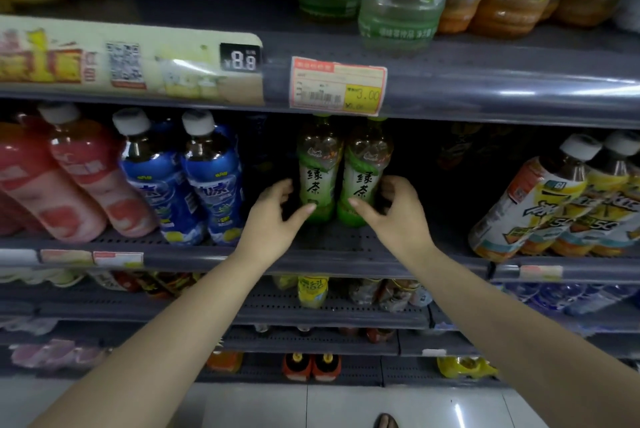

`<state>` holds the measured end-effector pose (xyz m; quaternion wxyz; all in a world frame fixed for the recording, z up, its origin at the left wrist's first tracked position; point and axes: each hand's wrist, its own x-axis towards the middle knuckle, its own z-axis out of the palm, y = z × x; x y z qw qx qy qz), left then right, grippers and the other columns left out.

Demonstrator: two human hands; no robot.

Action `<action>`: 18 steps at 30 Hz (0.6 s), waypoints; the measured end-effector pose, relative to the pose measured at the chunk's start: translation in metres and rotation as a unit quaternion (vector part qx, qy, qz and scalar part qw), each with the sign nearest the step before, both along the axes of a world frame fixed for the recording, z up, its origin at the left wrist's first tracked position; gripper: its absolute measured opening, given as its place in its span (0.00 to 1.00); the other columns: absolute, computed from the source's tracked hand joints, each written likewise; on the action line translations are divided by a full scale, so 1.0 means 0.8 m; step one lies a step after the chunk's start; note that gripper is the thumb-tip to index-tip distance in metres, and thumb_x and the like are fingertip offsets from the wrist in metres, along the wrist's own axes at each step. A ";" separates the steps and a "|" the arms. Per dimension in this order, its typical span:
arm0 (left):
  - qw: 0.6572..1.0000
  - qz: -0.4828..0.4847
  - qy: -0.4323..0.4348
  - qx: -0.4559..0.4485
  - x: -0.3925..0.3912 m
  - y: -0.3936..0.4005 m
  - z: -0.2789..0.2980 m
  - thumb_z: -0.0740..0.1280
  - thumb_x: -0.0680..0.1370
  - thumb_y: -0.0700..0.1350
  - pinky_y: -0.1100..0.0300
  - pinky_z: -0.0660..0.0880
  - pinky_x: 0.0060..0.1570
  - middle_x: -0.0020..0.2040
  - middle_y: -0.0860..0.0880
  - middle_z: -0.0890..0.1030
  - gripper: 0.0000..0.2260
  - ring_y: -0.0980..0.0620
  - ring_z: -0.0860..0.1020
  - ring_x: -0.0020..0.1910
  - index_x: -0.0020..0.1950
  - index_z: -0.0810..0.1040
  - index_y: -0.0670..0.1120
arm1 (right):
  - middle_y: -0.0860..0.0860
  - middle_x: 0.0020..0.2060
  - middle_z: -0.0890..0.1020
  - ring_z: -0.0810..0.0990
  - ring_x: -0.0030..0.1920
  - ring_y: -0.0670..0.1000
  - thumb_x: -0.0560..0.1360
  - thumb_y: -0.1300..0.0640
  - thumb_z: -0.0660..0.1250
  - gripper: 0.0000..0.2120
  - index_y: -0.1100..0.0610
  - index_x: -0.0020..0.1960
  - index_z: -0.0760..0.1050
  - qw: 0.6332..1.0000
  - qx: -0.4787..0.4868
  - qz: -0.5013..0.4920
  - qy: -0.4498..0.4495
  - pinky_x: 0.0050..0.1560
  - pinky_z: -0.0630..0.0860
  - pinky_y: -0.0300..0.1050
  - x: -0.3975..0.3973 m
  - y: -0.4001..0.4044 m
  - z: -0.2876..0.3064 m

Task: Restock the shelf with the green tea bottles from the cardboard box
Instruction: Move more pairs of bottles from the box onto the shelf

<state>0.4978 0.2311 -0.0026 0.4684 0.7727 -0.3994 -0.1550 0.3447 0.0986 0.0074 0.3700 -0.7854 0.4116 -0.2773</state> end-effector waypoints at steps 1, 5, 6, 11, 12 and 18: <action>1.000 -0.003 0.000 -0.009 -0.002 0.015 0.002 0.68 0.75 0.50 0.61 0.69 0.63 0.69 0.46 0.72 0.28 0.51 0.72 0.66 0.72 0.65 0.44 | 0.52 0.62 0.73 0.72 0.59 0.48 0.69 0.43 0.72 0.32 0.56 0.66 0.67 1.000 -0.007 -0.009 -0.012 0.60 0.72 0.44 -0.005 0.015 0.003; 0.999 -0.039 0.022 -0.021 -0.007 0.090 0.004 0.64 0.78 0.46 0.78 0.69 0.50 0.62 0.53 0.76 0.19 0.65 0.75 0.56 0.69 0.69 0.47 | 0.49 0.61 0.74 0.73 0.58 0.44 0.73 0.45 0.67 0.24 0.54 0.65 0.69 0.999 -0.020 0.010 -0.044 0.58 0.74 0.42 -0.015 0.094 0.012; 0.998 -0.053 0.030 -0.017 -0.007 0.111 0.002 0.63 0.79 0.46 0.80 0.69 0.48 0.60 0.55 0.76 0.17 0.69 0.74 0.54 0.68 0.70 0.49 | 0.48 0.60 0.74 0.75 0.58 0.44 0.74 0.46 0.66 0.22 0.53 0.64 0.71 0.998 -0.009 0.027 -0.051 0.57 0.75 0.42 -0.012 0.116 0.013; 0.997 -0.018 0.076 -0.016 0.015 0.233 -0.033 0.65 0.78 0.44 0.78 0.70 0.49 0.58 0.56 0.78 0.15 0.73 0.74 0.53 0.65 0.72 0.49 | 0.46 0.56 0.78 0.77 0.55 0.39 0.75 0.47 0.64 0.14 0.50 0.59 0.76 0.986 0.058 0.133 -0.084 0.56 0.77 0.39 0.036 0.231 0.006; 0.997 0.002 0.080 -0.009 0.022 0.260 -0.044 0.65 0.78 0.44 0.77 0.70 0.50 0.58 0.54 0.78 0.15 0.72 0.74 0.54 0.65 0.73 0.48 | 0.47 0.56 0.79 0.77 0.55 0.38 0.75 0.49 0.64 0.14 0.51 0.59 0.76 0.980 0.083 0.157 -0.088 0.55 0.77 0.37 0.052 0.253 0.002; 0.978 0.152 0.139 0.018 0.051 0.430 -0.105 0.65 0.78 0.43 0.55 0.77 0.57 0.57 0.51 0.80 0.14 0.57 0.79 0.55 0.63 0.72 0.51 | 0.48 0.56 0.81 0.79 0.56 0.41 0.77 0.56 0.64 0.12 0.56 0.60 0.77 0.929 0.183 0.312 -0.076 0.49 0.75 0.30 0.158 0.391 -0.025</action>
